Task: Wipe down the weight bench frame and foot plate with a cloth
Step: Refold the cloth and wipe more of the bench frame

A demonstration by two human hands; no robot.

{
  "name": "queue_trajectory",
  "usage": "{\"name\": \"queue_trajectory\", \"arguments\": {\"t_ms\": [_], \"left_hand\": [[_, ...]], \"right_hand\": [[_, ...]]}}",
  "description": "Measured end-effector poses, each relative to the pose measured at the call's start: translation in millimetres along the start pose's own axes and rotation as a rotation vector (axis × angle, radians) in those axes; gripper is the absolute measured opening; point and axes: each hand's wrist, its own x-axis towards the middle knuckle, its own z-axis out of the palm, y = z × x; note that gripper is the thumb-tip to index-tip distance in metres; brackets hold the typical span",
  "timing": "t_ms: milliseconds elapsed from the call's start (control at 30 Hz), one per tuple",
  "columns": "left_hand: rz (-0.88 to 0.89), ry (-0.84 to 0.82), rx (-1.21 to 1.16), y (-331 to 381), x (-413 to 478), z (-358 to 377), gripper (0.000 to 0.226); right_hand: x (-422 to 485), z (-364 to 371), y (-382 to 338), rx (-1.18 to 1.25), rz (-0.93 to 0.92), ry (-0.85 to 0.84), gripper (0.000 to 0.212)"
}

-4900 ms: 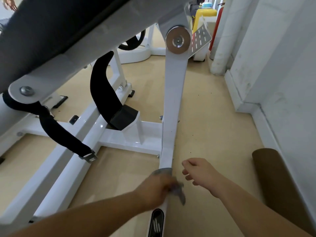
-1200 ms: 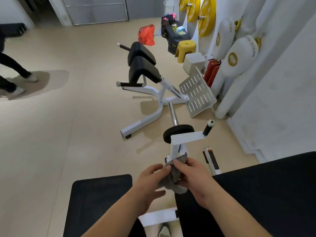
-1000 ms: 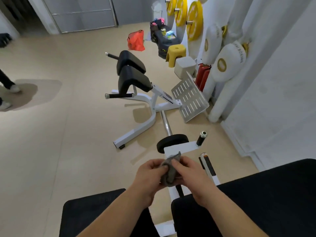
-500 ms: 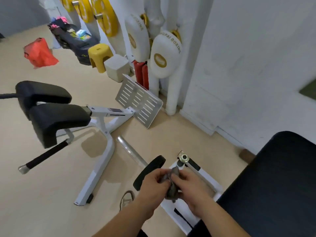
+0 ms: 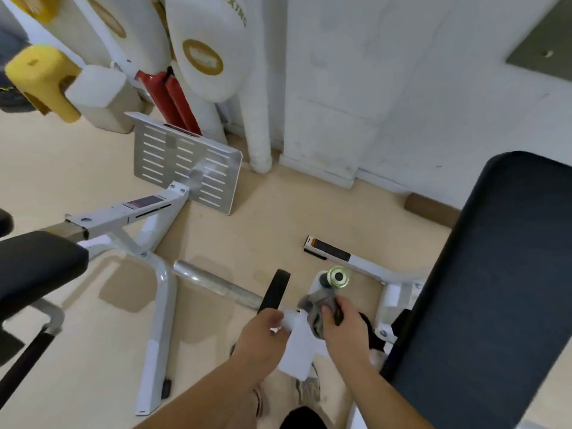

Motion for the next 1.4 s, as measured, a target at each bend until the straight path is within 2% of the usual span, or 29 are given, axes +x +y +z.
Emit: {"name": "queue_trajectory", "arguments": {"t_ms": [67, 200, 300, 367, 433, 633, 733, 833, 967, 1067, 1133, 1233, 1300, 1400], "left_hand": [[-0.009, 0.011, 0.015, -5.9, 12.9, 3.0, 0.033], [-0.002, 0.035, 0.03, -14.7, 35.6, 10.0, 0.031], [0.021, 0.022, 0.086, -23.2, 52.6, 13.7, 0.025], [0.033, 0.01, 0.12, -34.9, 59.7, 12.3, 0.02], [0.037, 0.017, 0.151, -48.7, 68.8, 8.8, 0.025], [0.111, 0.025, 0.29, -88.4, 94.0, -12.1, 0.037], [0.187, -0.031, 0.352, -106.1, 93.7, -23.2, 0.037], [0.283, -0.063, 0.446, -112.8, 96.5, -35.0, 0.03], [0.481, -0.043, 0.567, -100.1, 118.9, -41.7, 0.034], [0.705, 0.033, 0.719, -93.0, 146.3, -26.4, 0.05], [0.839, 0.027, 0.872, -90.1, 167.1, -7.2, 0.063], [0.892, 0.023, 1.065, -103.9, 183.2, 16.0, 0.072], [0.894, 0.063, 1.057, -109.3, 187.9, 17.8, 0.072], [0.918, 0.024, 1.102, -109.0, 189.2, 14.0, 0.075]], "right_hand": [[6.8, 22.2, 20.4, -0.086, -0.068, -0.011, 0.013], [16.3, 66.0, 67.6, -0.258, -0.259, -0.117, 0.049], [27.0, 80.9, 86.0, -0.399, -0.418, -0.028, 0.062], [30.7, 85.2, 93.7, -0.514, -0.488, 0.01, 0.063], [29.9, 91.2, 98.8, -0.597, -0.523, 0.046, 0.066], [-34.4, 138.5, 133.6, -0.657, -0.465, 0.182, 0.07], [-44.9, 148.3, 124.7, -0.731, -0.382, 0.168, 0.076], [-28.4, 149.1, 104.1, -0.782, -0.287, 0.222, 0.077], [2.3, 152.0, 87.9, -0.791, -0.213, 0.298, 0.079], [18.3, 152.8, 87.4, -0.757, -0.182, 0.369, 0.078], [24.6, 153.9, 89.9, -0.747, -0.213, 0.413, 0.077], [22.3, 155.1, 96.4, -0.73, -0.252, 0.434, 0.077], [16.8, 158.0, 97.7, -0.724, -0.247, 0.42, 0.076], [-14.6, 169.1, 107.2, -0.734, -0.219, 0.399, 0.076]]}}
